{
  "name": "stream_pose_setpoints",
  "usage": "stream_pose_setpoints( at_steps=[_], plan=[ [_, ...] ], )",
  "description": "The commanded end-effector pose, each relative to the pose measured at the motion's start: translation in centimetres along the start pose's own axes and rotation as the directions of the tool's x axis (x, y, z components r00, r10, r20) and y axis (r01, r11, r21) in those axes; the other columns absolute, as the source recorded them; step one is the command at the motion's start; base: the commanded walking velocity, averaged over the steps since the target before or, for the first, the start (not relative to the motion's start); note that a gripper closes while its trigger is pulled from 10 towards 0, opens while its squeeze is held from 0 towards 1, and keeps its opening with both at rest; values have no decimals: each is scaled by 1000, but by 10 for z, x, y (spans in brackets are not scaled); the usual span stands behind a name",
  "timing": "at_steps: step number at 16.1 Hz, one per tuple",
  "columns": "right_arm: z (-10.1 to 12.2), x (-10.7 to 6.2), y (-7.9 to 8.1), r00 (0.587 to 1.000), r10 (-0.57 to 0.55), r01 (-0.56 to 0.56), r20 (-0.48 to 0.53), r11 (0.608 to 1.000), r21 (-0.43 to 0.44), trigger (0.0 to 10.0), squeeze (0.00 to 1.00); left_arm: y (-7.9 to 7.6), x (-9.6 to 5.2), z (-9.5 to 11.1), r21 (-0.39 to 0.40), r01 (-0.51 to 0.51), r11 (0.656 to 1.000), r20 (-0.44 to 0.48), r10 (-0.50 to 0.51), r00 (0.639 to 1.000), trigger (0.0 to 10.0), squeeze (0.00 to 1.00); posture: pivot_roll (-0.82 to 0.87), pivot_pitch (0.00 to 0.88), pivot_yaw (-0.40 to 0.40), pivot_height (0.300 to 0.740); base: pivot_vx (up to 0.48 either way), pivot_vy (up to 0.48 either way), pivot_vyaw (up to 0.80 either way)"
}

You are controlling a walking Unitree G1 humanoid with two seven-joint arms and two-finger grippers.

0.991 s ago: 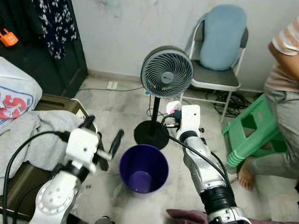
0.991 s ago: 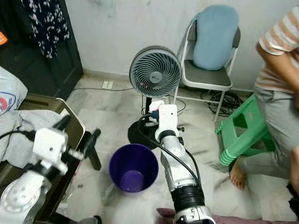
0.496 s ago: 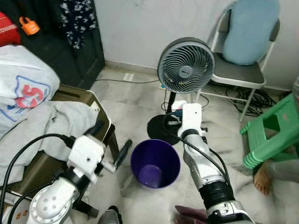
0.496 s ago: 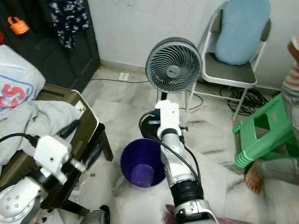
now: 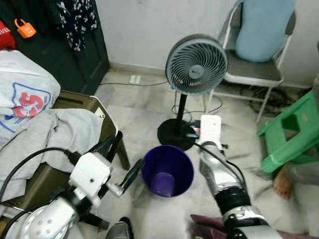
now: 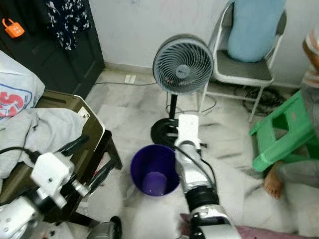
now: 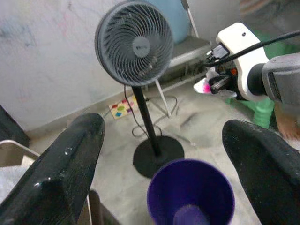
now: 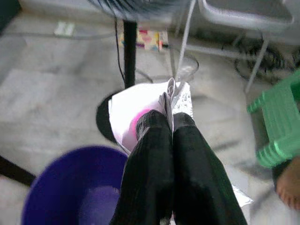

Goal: Clean up the room

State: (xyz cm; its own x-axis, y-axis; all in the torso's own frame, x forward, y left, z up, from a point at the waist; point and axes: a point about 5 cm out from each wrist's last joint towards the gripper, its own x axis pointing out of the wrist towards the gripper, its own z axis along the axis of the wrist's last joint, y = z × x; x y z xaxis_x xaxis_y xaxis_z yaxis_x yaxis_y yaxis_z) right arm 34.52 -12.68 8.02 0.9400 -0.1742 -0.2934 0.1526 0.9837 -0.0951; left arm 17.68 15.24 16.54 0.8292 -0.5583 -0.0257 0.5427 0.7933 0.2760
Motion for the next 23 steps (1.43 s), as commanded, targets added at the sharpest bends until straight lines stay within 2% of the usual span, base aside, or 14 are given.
stream_pose_setpoints(
  at_steps=[1,3,9,12,14,16,17,18,20,22,23],
  plan=[
    [-9,-1,-2,999,-2,3,-39,1000,6,10000,0,0,-3,5,4,15,1000,4,-15,1000,10000,0,224,237,15,740,0,0,0],
    [-29,-3,-6,994,9,-5,-109,999,40,10000,0,0,-5,8,3,36,999,-7,-36,999,10000,0,248,256,61,740,0,0,0],
    [-59,-7,-16,983,23,-23,-182,1000,3,10000,0,4,-4,13,7,56,998,-17,-56,998,10000,0,268,274,102,740,0,0,0],
    [-51,-4,-24,993,-26,22,-113,999,-36,10000,0,5,-5,14,-2,52,999,-30,-52,998,10000,0,277,275,112,740,0,0,0],
    [-44,-1,-27,996,-44,42,-77,999,-21,10000,0,6,-6,14,-3,48,999,-35,-48,998,10000,0,279,277,113,740,0,0,0],
    [-25,2,-27,999,-49,50,22,998,-46,10000,0,8,-6,15,6,27,1000,-37,-26,999,10000,0,284,277,113,740,0,0,0],
    [-19,3,-25,998,-50,51,41,998,-30,10000,0,7,-6,15,3,26,1000,-38,-26,999,10000,0,281,277,113,740,0,0,0],
    [-13,3,-23,997,-46,47,61,999,-9,10000,0,7,-6,15,1,25,1000,-39,-25,999,10000,0,279,276,112,740,0,0,0],
    [13,-3,3,987,41,-47,155,998,33,10000,0,6,-3,14,-10,22,1000,-35,-23,999,10000,0,260,274,106,740,0,0,0],
    [30,-11,35,968,148,-161,202,985,53,10000,0,4,1,14,-15,23,1000,-26,-24,999,10000,0,251,271,92,740,0,0,0],
    [33,-13,43,963,171,-186,208,981,54,10000,0,3,2,14,-17,21,1000,-23,-22,999,10000,0,251,270,84,740,0,0,0]
  ],
)
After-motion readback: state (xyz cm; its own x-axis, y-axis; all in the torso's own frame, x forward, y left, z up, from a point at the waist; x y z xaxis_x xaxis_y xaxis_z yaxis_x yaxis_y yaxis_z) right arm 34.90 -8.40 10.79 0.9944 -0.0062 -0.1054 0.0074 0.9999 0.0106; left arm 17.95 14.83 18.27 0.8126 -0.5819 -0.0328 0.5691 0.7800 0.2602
